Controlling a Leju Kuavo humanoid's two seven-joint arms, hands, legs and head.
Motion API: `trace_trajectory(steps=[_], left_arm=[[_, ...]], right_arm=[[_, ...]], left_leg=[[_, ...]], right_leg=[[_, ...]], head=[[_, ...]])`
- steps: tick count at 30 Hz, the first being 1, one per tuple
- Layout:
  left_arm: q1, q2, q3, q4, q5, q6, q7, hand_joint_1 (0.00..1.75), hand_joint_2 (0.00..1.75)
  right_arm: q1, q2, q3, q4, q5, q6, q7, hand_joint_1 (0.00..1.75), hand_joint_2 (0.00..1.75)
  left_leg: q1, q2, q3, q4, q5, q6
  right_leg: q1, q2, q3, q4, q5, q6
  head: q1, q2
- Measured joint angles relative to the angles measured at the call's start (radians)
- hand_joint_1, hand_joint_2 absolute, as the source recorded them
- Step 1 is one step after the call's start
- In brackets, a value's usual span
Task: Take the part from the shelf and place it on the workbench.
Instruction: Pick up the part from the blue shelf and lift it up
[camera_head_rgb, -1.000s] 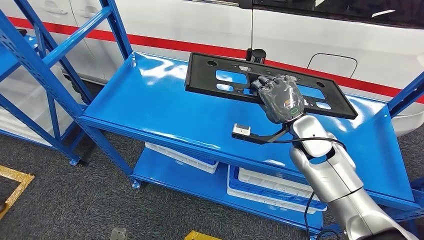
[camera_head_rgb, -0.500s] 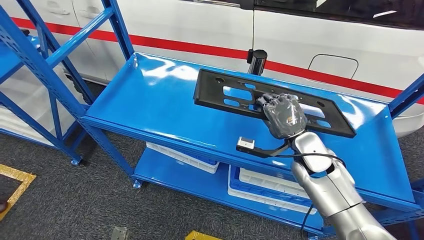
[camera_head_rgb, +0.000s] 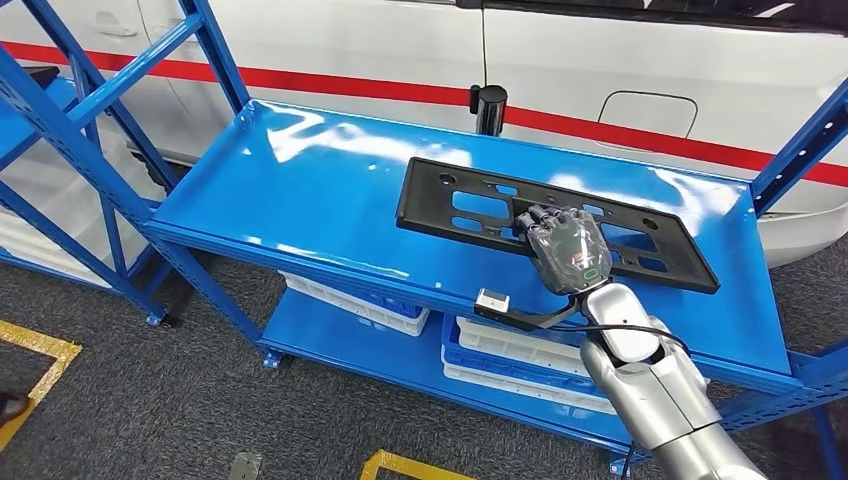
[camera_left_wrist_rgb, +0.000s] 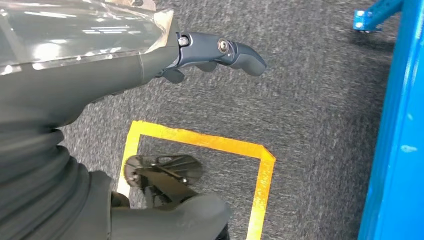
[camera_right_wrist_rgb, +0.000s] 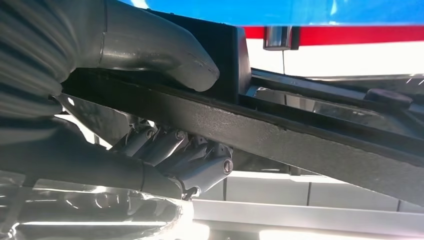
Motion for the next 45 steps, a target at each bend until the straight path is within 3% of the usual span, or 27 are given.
trace_trajectory(steps=[3, 5, 8, 9, 10, 12, 14, 15, 16, 18, 20, 22, 24, 26, 28, 29, 30, 31, 33, 35, 36, 38, 39, 41, 43, 44, 45], left_arm=[[-0.003, 0.002, 0.000, 0.000, -0.001, 0.001, 0.000, 0.00, 1.75], [-0.006, 0.005, -0.001, 0.000, -0.004, 0.002, 0.000, 0.00, 1.75], [-0.008, 0.005, -0.001, 0.000, -0.006, 0.003, 0.001, 0.00, 1.75], [-0.009, 0.005, -0.001, 0.000, -0.006, 0.004, 0.002, 0.00, 1.75], [-0.011, 0.004, -0.001, 0.000, -0.007, 0.004, 0.003, 0.00, 1.75], [-0.012, 0.003, -0.001, 0.000, -0.007, 0.005, 0.004, 0.00, 1.75], [-0.012, 0.002, -0.001, 0.000, -0.007, 0.004, 0.005, 0.00, 1.75], [-0.012, 0.000, 0.000, 0.000, -0.007, 0.004, 0.005, 0.00, 1.75], [-0.012, -0.001, 0.000, 0.000, -0.007, 0.004, 0.005, 0.00, 1.75], [-0.012, -0.002, 0.000, 0.000, -0.007, 0.004, 0.005, 0.00, 1.75], [-0.012, -0.002, 0.000, 0.000, -0.006, 0.004, 0.005, 0.00, 1.75], [-0.011, -0.002, 0.000, 0.000, -0.006, 0.004, 0.005, 0.00, 1.75], [-0.010, -0.001, 0.000, 0.000, -0.006, 0.004, 0.006, 0.00, 1.75], [-0.009, -0.001, 0.000, 0.000, -0.006, 0.003, 0.009, 0.00, 1.75], [-0.009, -0.001, 0.000, 0.000, -0.006, 0.002, 0.010, 0.00, 1.75], [-0.009, -0.001, 0.000, 0.000, -0.006, 0.001, 0.010, 0.00, 1.75], [-0.009, -0.001, 0.000, 0.000, -0.007, 0.001, 0.010, 0.00, 1.75], [-0.010, -0.001, 0.000, 0.000, -0.007, 0.001, 0.011, 0.00, 1.75], [-0.012, -0.001, 0.000, 0.000, -0.007, 0.001, 0.012, 0.00, 1.75], [-0.015, -0.001, 0.000, -0.001, -0.007, 0.001, 0.013, 0.00, 1.75], [-0.016, -0.001, 0.000, -0.001, -0.007, 0.001, 0.014, 0.00, 1.75], [-0.016, -0.001, 0.000, -0.001, -0.007, -0.001, 0.016, 0.00, 1.75], [-0.016, -0.001, 0.000, -0.001, -0.007, -0.003, 0.016, 0.00, 1.75], [-0.017, -0.001, 0.000, -0.001, -0.007, -0.005, 0.017, 0.00, 1.75], [-0.017, -0.001, 0.001, -0.001, -0.008, -0.007, 0.018, 0.00, 1.75], [-0.017, -0.001, 0.001, -0.001, -0.009, -0.009, 0.019, 0.00, 1.75], [-0.017, -0.001, 0.001, -0.001, -0.010, -0.011, 0.019, 0.00, 1.75]], right_arm=[[0.001, 0.002, -0.009, 0.000, 0.003, 0.001, -0.002, 1.62, 1.75], [-0.001, 0.004, -0.015, 0.000, 0.005, 0.004, -0.004, 1.62, 1.75], [-0.005, 0.006, -0.019, 0.000, 0.005, 0.011, -0.011, 1.62, 1.75], [-0.006, 0.006, -0.021, -0.001, 0.004, 0.014, -0.015, 1.62, 1.75], [-0.008, 0.005, -0.023, -0.002, 0.000, 0.017, -0.021, 1.62, 1.75], [-0.012, 0.003, -0.025, -0.006, -0.012, 0.029, -0.036, 1.62, 1.75], [-0.012, 0.001, -0.024, -0.009, -0.034, 0.045, -0.057, 1.62, 1.75], [-0.011, 0.000, -0.024, -0.011, -0.046, 0.052, -0.067, 1.62, 1.75], [-0.011, -0.001, -0.024, -0.012, -0.057, 0.057, -0.076, 1.62, 1.75], [-0.013, -0.002, -0.024, -0.019, -0.074, 0.063, -0.089, 1.62, 1.75], [-0.014, -0.003, -0.024, -0.027, -0.080, 0.065, -0.095, 1.62, 1.75], [-0.014, -0.004, -0.023, -0.029, -0.081, 0.065, -0.096, 1.62, 1.75], [-0.018, -0.005, -0.021, -0.030, -0.079, 0.067, -0.096, 1.62, 1.75], [-0.026, -0.005, -0.018, -0.030, -0.072, 0.069, -0.101, 1.62, 1.75], [-0.031, -0.005, -0.015, -0.031, -0.066, 0.072, -0.109, 1.62, 1.75], [-0.033, -0.005, -0.013, -0.031, -0.065, 0.074, -0.112, 1.62, 1.75], [-0.033, -0.005, -0.011, -0.031, -0.065, 0.075, -0.114, 1.62, 1.75], [-0.033, -0.005, -0.009, -0.031, -0.066, 0.076, -0.115, 1.62, 1.75], [-0.035, -0.006, -0.006, -0.036, -0.071, 0.080, -0.123, 1.62, 1.75], [-0.040, -0.008, -0.005, -0.046, -0.080, 0.084, -0.136, 1.62, 1.75], [-0.044, -0.009, -0.004, -0.052, -0.083, 0.086, -0.141, 1.62, 1.75], [-0.049, -0.010, 0.001, -0.060, -0.087, 0.093, -0.148, 1.62, 1.75], [-0.050, -0.011, 0.004, -0.062, -0.091, 0.097, -0.150, 1.62, 1.75], [-0.050, -0.015, 0.011, -0.066, -0.113, 0.110, -0.167, 1.62, 1.75], [-0.051, -0.018, 0.018, -0.074, -0.165, 0.128, -0.210, 1.62, 1.75], [-0.050, -0.018, 0.022, -0.079, -0.197, 0.139, -0.237, 1.62, 1.75], [-0.049, -0.018, 0.027, -0.085, -0.223, 0.148, -0.260, 1.62, 1.75]], left_leg=[[-0.009, 0.001, 0.133, -0.190, 0.062, 0.028], [-0.021, 0.004, 0.178, -0.267, 0.079, 0.039], [-0.026, 0.006, 0.172, -0.290, 0.105, 0.047], [-0.024, 0.008, 0.169, -0.302, 0.119, 0.050], [-0.021, 0.010, 0.163, -0.313, 0.135, 0.054], [-0.019, 0.011, 0.141, -0.320, 0.159, 0.059], [-0.019, 0.012, 0.113, -0.319, 0.180, 0.058], [-0.018, 0.012, 0.100, -0.318, 0.190, 0.055], [-0.017, 0.012, 0.087, -0.315, 0.198, 0.051], [-0.017, 0.012, 0.063, -0.304, 0.212, 0.041], [-0.020, 0.011, 0.045, -0.290, 0.222, 0.030], [-0.023, 0.010, 0.037, -0.284, 0.235, 0.022], [-0.019, 0.006, 0.024, -0.271, 0.220, 0.011], [-0.013, 0.002, -0.006, -0.196, 0.137, -0.001], [-0.010, 0.002, -0.043, -0.061, 0.045, -0.010], [-0.008, 0.002, -0.049, -0.010, 0.029, -0.012], [-0.006, 0.002, -0.041, 0.013, 0.032, -0.012], [-0.005, 0.002, -0.014, -0.002, 0.051, -0.011], [-0.004, 0.001, 0.089, -0.127, 0.087, -0.005], [-0.008, -0.003, 0.177, -0.253, 0.085, 0.004], [-0.012, -0.004, 0.194, -0.284, 0.079, 0.009], [-0.017, -0.003, 0.186, -0.296, 0.093, 0.024], [-0.018, 0.000, 0.179, -0.301, 0.106, 0.033], [-0.017, 0.004, 0.154, -0.310, 0.137, 0.049], [-0.021, 0.006, 0.122, -0.310, 0.163, 0.057], [-0.022, 0.006, 0.105, -0.309, 0.176, 0.059], [-0.024, 0.007, 0.087, -0.309, 0.190, 0.059]], right_leg=[[0.008, 0.000, -0.010, -0.001, 0.015, 0.002], [0.006, -0.003, -0.012, -0.005, 0.026, 0.012], [0.004, -0.006, -0.017, -0.012, 0.041, 0.032], [0.007, -0.006, -0.025, -0.005, 0.030, 0.034], [0.009, -0.006, -0.037, 0.020, 0.004, 0.031], [0.008, -0.006, -0.077, 0.133, -0.077, 0.023], [0.006, -0.005, -0.101, 0.248, -0.126, 0.031], [0.005, -0.006, -0.090, 0.261, -0.124, 0.042], [0.002, -0.006, -0.056, 0.229, -0.107, 0.054], [-0.003, -0.006, 0.050, 0.087, -0.078, 0.069], [0.001, -0.003, 0.114, -0.014, -0.077, 0.062], [0.006, -0.001, 0.110, -0.025, -0.078, 0.045], [-0.001, -0.004, 0.096, -0.024, -0.064, 0.023], [-0.006, -0.007, 0.076, -0.024, -0.042, 0.000], [-0.005, -0.007, 0.049, -0.024, -0.020, -0.007], [-0.004, -0.007, 0.037, -0.023, -0.009, -0.006], [-0.004, -0.007, 0.024, -0.023, 0.001, -0.004], [-0.004, -0.007, 0.012, -0.023, 0.010, -0.001], [-0.003, -0.007, -0.006, -0.022, 0.028, 0.007], [-0.001, -0.008, -0.016, -0.023, 0.044, 0.020], [-0.001, -0.008, -0.018, -0.025, 0.053, 0.028], [-0.001, -0.009, -0.022, -0.033, 0.070, 0.044], [-0.001, -0.008, -0.030, -0.029, 0.065, 0.047], [0.002, -0.007, -0.062, 0.031, 0.002, 0.037], [0.003, -0.007, -0.103, 0.161, -0.091, 0.024], [0.003, -0.007, -0.112, 0.223, -0.117, 0.025], [0.004, -0.007, -0.107, 0.260, -0.121, 0.033]], head=[[0.001, 0.000], [0.001, 0.000], [0.001, 0.000], [0.002, 0.000], [0.003, 0.000], [0.006, 0.000], [0.007, 0.000], [0.007, 0.000], [0.008, 0.000], [0.008, 0.000], [0.007, 0.000], [0.004, 0.000], [0.003, 0.000], [0.000, 0.000], [-0.003, 0.000], [-0.003, 0.000], [-0.003, 0.000], [-0.003, 0.000], [-0.004, 0.000], [-0.001, 0.000], [0.000, 0.000], [0.001, 0.000], [0.001, 0.000], [0.004, 0.000], [0.007, 0.000], [0.008, 0.000], [0.008, 0.000]])
